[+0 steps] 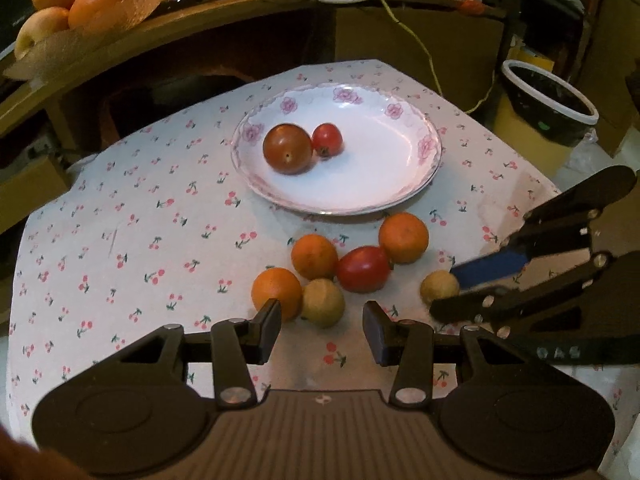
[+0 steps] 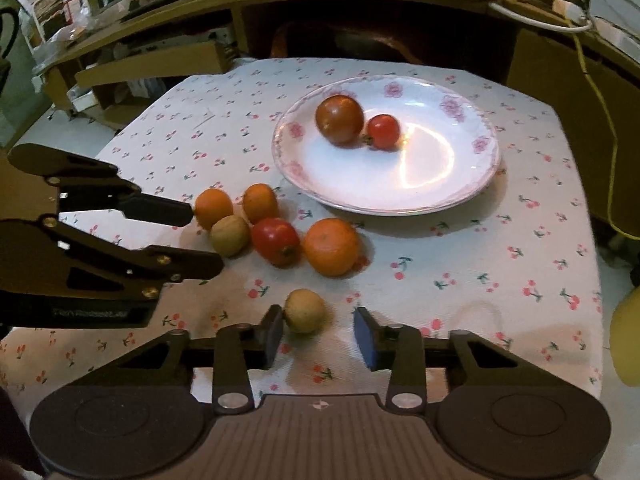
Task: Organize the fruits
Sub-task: 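Grasp a small tan round fruit with the right tool, then grasp another small tan fruit with the left tool while the right holds its fruit, then carry both tan fruits over the plate and open both tools, then withdraw both tools from the plate toward the oranges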
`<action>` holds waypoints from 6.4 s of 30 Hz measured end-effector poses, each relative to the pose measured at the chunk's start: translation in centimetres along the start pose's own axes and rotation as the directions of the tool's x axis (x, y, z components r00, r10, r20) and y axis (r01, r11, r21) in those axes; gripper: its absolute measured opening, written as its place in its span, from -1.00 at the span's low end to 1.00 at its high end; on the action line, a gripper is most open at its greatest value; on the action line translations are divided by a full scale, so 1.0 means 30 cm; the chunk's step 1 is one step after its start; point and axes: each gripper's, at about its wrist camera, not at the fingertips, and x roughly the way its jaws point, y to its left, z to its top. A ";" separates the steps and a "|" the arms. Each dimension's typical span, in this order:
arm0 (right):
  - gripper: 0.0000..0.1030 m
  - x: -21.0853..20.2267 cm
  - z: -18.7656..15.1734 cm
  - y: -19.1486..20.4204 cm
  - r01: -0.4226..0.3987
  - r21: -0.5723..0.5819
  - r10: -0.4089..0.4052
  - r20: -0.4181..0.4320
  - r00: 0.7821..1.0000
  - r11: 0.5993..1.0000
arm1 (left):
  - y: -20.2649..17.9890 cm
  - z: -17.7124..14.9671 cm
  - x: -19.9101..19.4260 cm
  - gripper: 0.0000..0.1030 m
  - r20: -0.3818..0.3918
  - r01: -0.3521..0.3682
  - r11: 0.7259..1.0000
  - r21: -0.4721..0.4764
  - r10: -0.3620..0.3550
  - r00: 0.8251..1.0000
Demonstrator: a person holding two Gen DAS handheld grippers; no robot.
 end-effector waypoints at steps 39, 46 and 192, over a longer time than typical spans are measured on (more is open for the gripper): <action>-0.58 -0.026 -0.002 0.018 0.170 -0.117 -0.170 0.014 0.985 0.978 | -0.095 0.012 0.023 -0.04 0.010 -0.036 0.988 0.148 0.035 0.999; -0.58 -0.025 -0.001 0.019 0.187 -0.130 -0.187 0.014 0.982 0.974 | -0.091 0.020 0.006 -0.04 0.012 0.020 0.992 0.122 -0.022 1.000; -0.20 -0.034 0.160 -0.096 0.153 0.068 -0.161 0.133 0.978 0.986 | 0.051 0.091 -0.010 -0.15 0.045 -0.174 0.985 0.001 0.174 0.984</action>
